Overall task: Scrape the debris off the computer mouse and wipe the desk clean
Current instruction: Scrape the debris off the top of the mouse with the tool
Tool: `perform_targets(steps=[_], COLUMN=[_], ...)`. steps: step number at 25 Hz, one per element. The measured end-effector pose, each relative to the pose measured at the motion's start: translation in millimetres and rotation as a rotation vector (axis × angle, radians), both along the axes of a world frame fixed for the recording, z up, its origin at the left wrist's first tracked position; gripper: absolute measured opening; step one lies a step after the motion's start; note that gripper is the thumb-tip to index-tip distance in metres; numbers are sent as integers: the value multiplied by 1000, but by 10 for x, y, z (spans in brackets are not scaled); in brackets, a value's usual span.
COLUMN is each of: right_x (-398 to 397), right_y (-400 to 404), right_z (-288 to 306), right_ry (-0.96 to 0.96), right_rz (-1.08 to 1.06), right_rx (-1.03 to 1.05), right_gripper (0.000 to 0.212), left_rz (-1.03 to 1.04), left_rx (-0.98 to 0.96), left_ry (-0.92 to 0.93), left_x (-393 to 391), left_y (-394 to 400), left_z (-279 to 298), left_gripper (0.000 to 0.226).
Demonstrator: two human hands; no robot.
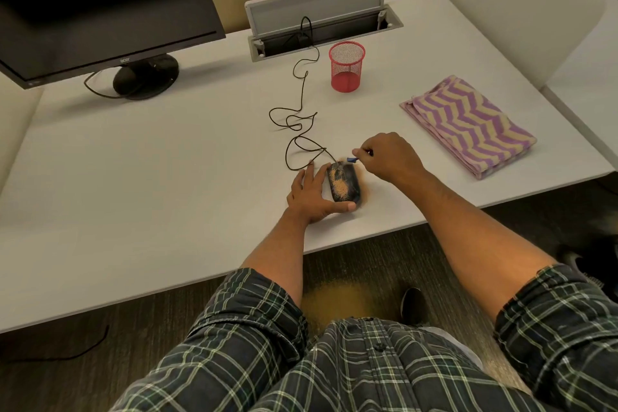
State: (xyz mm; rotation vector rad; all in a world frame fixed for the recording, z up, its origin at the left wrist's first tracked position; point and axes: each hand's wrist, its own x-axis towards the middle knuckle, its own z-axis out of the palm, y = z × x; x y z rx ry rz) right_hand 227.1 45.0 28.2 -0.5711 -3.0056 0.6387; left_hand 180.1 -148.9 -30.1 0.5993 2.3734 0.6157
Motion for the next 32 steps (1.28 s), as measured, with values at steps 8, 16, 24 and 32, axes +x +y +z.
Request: perform_targets(steps=[8, 16, 24, 32], right_x=[74, -19, -11, -82], right_y=[51, 19, 29, -74], right_z=[-55, -59, -126, -82], right_ry=[8, -10, 51, 19], right_rz=[0, -36, -90, -87], right_rx=[-153, -80, -184, -216], right_gripper=[19, 18, 19, 19], left_rz=[-2, -2, -11, -13], left_rx=[-1, 5, -1, -19], left_ry=[-3, -1, -5, 1], left_x=[-3, -4, -8, -14], left_y=[-6, -10, -3, 3], left_z=[4, -3, -8, -16], left_gripper=[121, 121, 122, 122])
